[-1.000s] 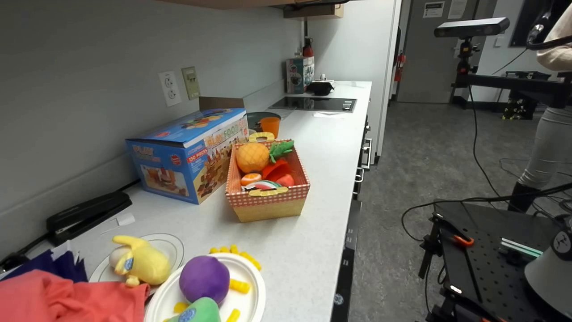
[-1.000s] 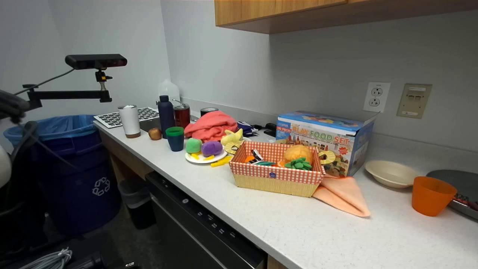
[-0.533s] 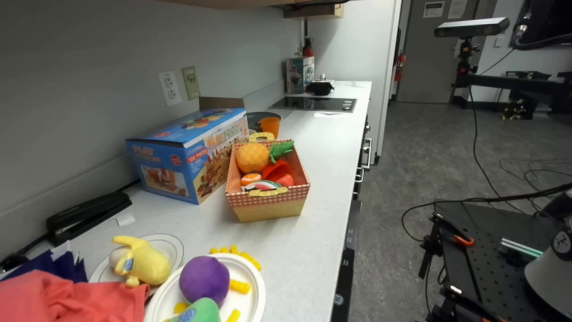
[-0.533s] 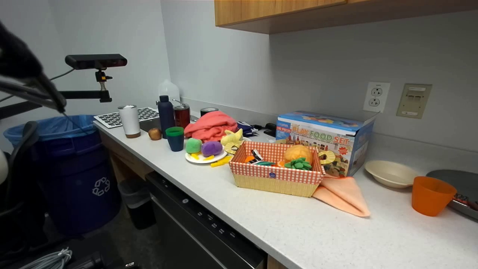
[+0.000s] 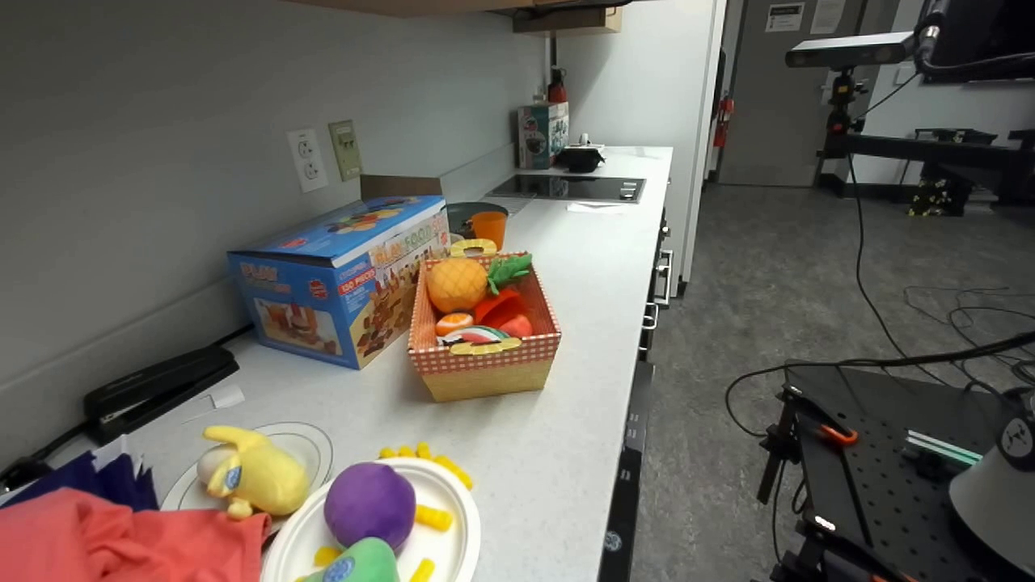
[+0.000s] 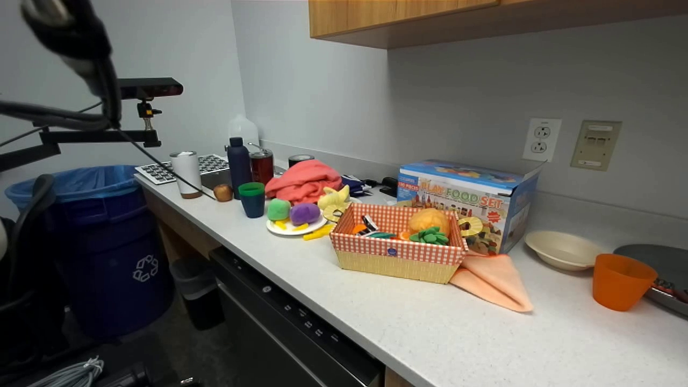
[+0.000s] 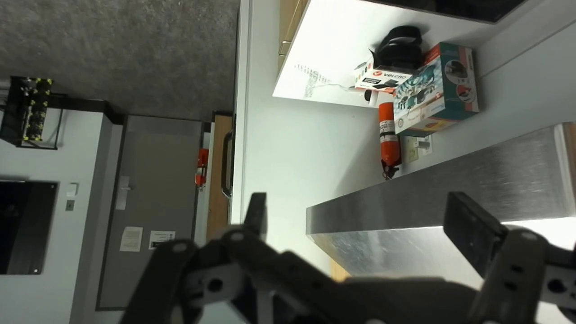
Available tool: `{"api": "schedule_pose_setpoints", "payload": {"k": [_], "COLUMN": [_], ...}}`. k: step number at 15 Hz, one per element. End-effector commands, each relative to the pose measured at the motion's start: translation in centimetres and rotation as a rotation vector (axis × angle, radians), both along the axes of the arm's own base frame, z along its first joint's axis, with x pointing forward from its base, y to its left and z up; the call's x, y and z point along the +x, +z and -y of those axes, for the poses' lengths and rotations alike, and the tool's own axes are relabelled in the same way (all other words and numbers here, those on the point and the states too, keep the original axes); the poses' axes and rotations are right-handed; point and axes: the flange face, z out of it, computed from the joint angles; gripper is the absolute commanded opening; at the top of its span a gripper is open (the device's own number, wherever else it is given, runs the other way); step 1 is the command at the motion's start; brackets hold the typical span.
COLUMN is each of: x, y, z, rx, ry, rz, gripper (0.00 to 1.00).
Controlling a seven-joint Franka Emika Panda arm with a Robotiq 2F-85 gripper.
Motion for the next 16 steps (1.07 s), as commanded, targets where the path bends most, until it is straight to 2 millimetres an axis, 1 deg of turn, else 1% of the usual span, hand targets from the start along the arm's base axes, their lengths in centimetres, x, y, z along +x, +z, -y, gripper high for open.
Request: {"api": "schedule_pose_setpoints", "payload": {"k": [1, 3, 5, 6, 9, 16], "x": [0.4, 0.7, 1.3, 0.6, 1.2, 1.5], "y": [1.3, 1.2, 0.9, 0.4, 0.1, -0.1], "z": [1.1, 1.3, 1.4, 1.0, 1.2, 1.0], "rx": [-0.028, -0.035, 0.003, -0.009, 0.007, 0.021], "ry": [0.013, 0.020, 0.047, 0.012, 0.027, 0.058], "rz": [0.009, 0.029, 0.041, 0.028, 0.034, 0.060], "gripper": [1.00, 1.00, 1.00, 1.00, 1.00, 1.00]}}
